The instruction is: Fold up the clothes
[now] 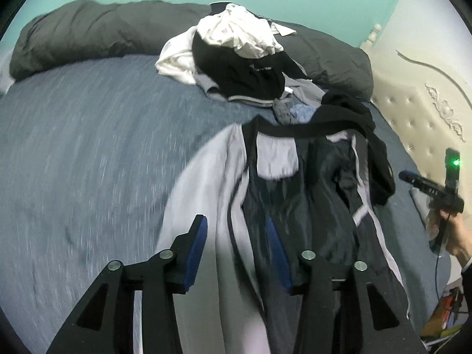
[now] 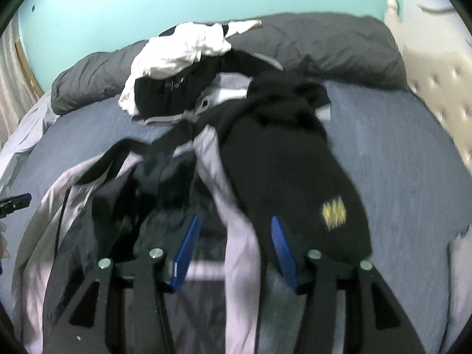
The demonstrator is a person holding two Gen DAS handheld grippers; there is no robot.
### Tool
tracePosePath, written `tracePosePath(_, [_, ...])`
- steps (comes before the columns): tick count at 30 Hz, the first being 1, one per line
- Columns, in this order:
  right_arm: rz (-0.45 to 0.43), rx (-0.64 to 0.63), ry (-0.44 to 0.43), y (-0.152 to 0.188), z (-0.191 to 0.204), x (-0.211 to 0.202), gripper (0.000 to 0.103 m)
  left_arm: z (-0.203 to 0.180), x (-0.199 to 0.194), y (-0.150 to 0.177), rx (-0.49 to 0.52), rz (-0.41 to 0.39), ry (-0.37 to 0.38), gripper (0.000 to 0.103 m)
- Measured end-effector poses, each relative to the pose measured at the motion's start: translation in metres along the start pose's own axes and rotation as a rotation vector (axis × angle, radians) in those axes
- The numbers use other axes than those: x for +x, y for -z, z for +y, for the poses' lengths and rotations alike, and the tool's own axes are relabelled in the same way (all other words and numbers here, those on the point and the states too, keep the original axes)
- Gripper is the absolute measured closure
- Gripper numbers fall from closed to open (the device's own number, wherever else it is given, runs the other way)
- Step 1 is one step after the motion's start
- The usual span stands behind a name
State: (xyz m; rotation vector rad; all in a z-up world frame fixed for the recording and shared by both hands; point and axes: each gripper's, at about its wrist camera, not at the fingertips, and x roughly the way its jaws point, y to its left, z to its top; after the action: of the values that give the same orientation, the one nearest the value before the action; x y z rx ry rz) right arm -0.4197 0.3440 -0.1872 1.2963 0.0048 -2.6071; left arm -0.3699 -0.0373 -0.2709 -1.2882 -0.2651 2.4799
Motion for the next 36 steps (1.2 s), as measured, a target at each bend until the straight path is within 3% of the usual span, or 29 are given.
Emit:
tracePosePath(6, [0.132, -0.030, -0.059, 0.070, 0.016, -0.015, 0.050, 0.002, -0.017, 0.059, -0.019, 0.045, 0.019, 0.054])
tracePosePath(17, [0.229, -0.011, -0.111, 0.175, 0.028, -0.054, 0.050, -0.002, -0.052, 0.124, -0.053, 0.051, 0.046, 0.054])
tracePosePath(25, [0.268, 0.013, -0.091, 0.216, 0.024, -0.069, 0.050, 0.014, -0.069, 0.157, -0.110, 0.083, 0.046, 0.054])
tracePosePath(36, [0.297, 0.009, -0.066, 0.247, 0.017, -0.081, 0.050, 0.040, -0.099, 0.197, -0.168, 0.098, 0.020, 0.054])
